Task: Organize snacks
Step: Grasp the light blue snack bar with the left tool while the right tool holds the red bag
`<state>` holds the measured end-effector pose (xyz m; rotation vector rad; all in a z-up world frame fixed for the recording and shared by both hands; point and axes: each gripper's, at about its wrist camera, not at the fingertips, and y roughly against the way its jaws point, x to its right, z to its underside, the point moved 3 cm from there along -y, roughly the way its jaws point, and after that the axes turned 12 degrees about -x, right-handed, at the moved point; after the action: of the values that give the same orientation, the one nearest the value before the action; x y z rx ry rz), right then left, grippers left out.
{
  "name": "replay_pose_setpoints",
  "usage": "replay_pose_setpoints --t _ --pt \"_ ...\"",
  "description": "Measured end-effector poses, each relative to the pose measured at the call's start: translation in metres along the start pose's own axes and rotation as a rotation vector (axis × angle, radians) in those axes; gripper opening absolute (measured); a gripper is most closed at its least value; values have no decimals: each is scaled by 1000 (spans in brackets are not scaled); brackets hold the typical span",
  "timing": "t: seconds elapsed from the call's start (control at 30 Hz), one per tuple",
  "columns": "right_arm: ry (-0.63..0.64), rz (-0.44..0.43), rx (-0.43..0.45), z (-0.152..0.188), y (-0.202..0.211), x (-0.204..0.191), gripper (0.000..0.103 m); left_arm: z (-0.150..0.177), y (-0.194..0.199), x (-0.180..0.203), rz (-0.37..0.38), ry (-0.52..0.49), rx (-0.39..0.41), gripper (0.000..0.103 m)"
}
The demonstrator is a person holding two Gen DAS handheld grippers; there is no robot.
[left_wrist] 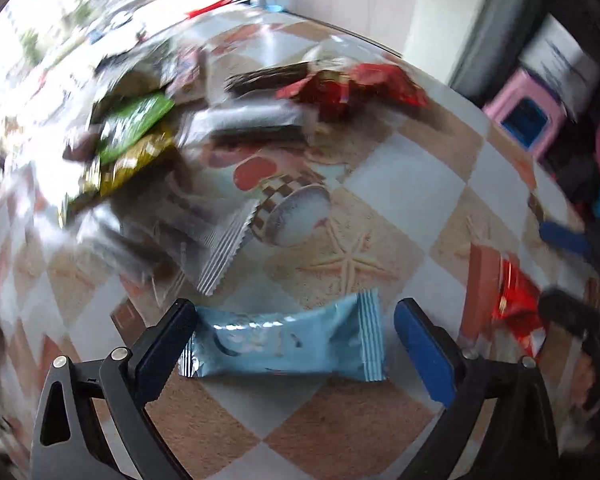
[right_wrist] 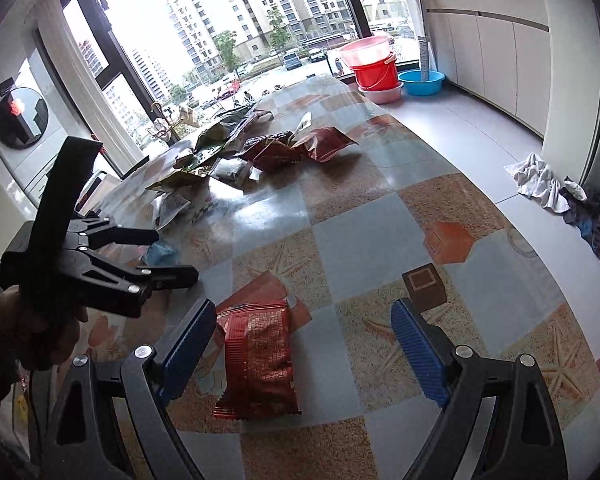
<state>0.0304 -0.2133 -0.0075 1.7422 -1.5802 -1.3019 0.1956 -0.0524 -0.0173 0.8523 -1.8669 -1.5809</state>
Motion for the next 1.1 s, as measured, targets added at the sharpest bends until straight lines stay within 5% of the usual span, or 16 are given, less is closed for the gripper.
replay_pose_setpoints --t 0.27,0.33,0.47,0.6,0.7,0.73,0.8,0.83,1.1 --pt "-4 -7 2 0 1 1 91 67 15 9 6 67 32 99" --pt "-4 -7 2 0 1 0 91 78 24 11 9 85 40 92" --pt "-4 -6 2 0 0 1 91 66 45 7 -55 161 96 91" --pt "-3 -4 1 0 0 1 91 45 24 -4 -129 204 8 91" --pt "-4 -6 1 -1 0 1 91 42 14 -9 -63 249 31 92" --pt "-4 -6 1 -1 0 1 91 42 15 -11 -56 268 43 87" --pt "-4 -5 1 -1 0 1 91 51 22 -4 -64 254 87 55" --pt "-4 -5 1 -1 0 1 91 59 25 2 -75 242 95 25" --pt "-2 -7 0 0 -1 2 91 174 43 19 -105 392 204 25"
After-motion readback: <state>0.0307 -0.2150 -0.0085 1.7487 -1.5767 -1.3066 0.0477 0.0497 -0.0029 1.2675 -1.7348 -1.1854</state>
